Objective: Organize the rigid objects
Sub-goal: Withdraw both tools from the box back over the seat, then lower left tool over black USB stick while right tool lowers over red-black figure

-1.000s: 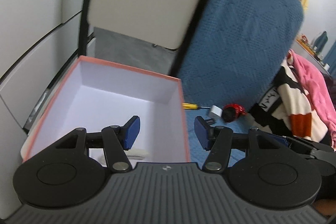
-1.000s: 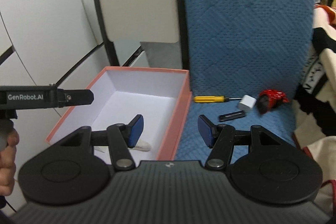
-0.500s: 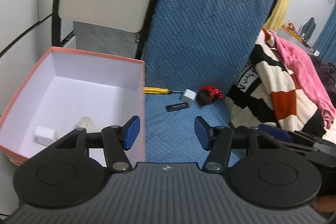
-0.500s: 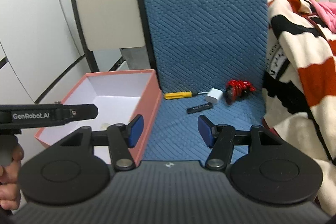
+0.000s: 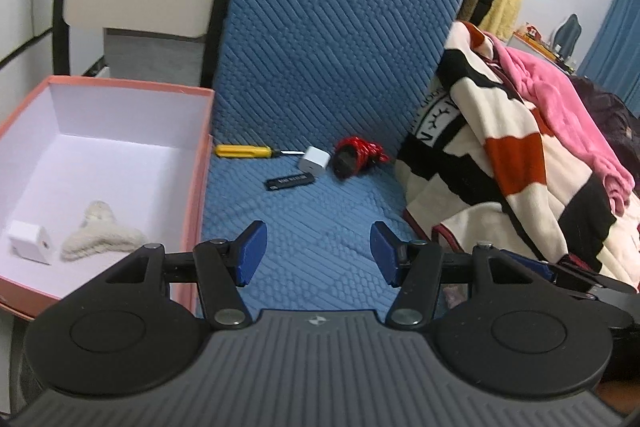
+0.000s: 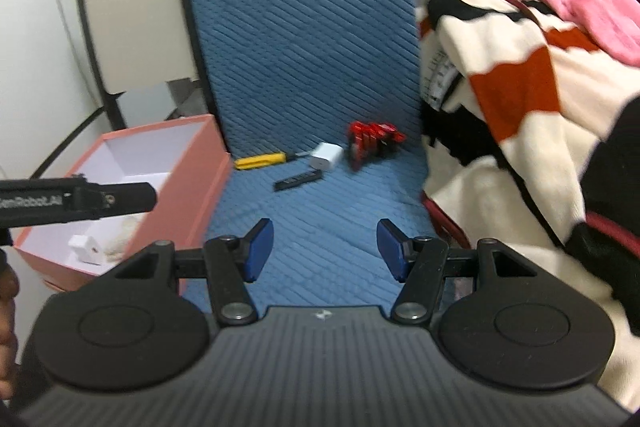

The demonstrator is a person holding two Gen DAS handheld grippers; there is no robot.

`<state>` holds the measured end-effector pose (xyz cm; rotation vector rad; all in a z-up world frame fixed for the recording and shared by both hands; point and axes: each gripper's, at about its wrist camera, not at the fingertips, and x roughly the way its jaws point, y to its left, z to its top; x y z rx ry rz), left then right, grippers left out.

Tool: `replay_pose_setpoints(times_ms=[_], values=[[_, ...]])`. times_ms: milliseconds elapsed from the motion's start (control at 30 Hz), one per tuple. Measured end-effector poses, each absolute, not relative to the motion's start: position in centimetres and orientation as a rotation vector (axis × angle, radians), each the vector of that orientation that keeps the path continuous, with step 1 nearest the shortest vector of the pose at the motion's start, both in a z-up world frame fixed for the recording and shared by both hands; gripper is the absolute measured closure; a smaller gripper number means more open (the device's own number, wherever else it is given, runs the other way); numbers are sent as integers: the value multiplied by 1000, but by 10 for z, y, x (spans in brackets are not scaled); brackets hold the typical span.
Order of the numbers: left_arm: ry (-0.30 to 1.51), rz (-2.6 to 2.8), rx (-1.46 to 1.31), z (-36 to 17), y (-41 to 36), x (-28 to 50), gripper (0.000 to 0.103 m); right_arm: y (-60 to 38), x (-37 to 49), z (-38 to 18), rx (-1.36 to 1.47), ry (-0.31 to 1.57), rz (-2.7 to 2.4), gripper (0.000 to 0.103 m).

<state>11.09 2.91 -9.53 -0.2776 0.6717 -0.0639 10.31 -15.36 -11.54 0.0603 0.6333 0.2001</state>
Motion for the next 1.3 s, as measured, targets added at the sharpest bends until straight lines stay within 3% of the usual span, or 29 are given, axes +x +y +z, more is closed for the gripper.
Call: replay_pose_setpoints(times_ms=[433, 933, 1300], values=[[710, -111, -228, -148, 5, 134, 40, -170, 111, -142, 67, 636, 146, 43], [759, -106, -256, -193, 24, 223, 40, -151, 179, -157, 55, 631, 109, 43], [784, -171, -188, -213, 17, 282, 40, -181, 223, -169, 225, 643, 90, 43]])
